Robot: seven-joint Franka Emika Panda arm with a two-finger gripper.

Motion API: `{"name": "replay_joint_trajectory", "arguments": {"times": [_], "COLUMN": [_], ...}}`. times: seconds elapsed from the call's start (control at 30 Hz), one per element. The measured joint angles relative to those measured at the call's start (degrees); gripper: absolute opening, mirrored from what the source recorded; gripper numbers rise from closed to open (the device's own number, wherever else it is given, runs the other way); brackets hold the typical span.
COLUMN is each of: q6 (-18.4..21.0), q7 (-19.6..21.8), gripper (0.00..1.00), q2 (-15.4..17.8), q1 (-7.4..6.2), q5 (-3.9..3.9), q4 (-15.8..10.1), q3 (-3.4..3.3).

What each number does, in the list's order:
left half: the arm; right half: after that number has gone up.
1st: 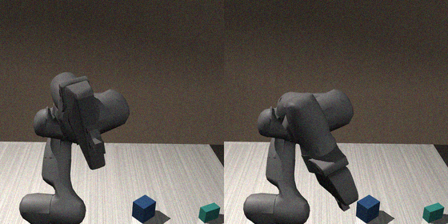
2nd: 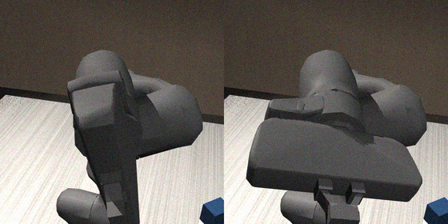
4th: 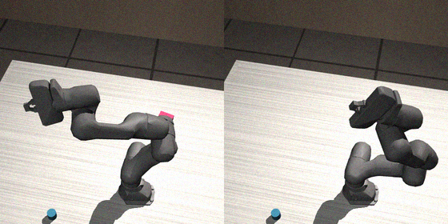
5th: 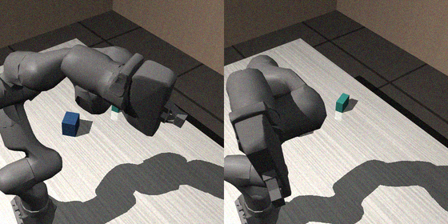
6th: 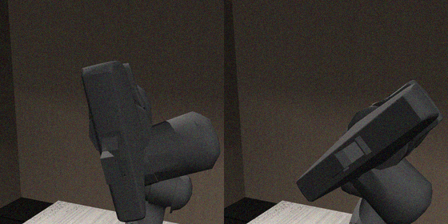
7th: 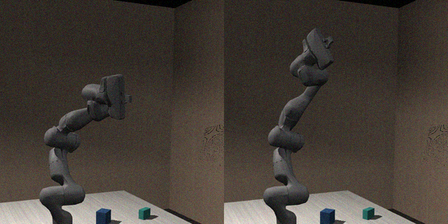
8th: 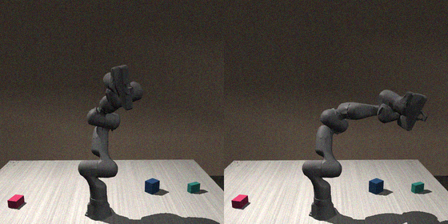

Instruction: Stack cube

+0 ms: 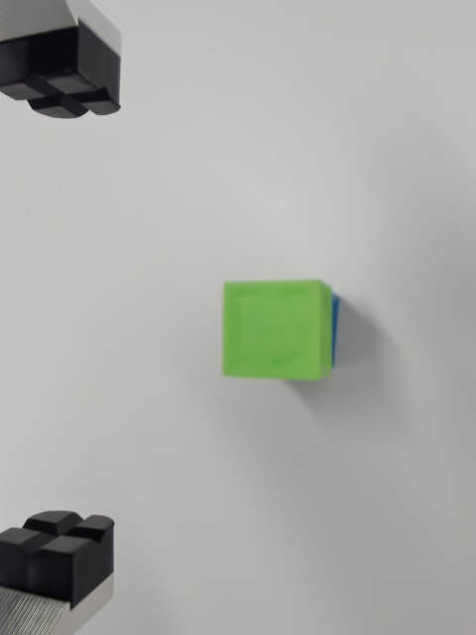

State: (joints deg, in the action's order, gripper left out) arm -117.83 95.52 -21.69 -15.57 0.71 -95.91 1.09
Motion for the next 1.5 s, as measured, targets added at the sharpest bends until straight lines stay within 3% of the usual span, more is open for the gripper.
{"name": "replay_joint_trajectory", "arguments": {"times": [0.8,1.5], "q6": [9.79,10.91], "q7": [-0.01,-0.01], "gripper": [1.00,1.00], "q2": [2.50,2.64], "q1": [0.00,0.00], "q5": [-0.06,-0.07], "q4": [7.25,8.24], "q3": [0.03,0.02]}}
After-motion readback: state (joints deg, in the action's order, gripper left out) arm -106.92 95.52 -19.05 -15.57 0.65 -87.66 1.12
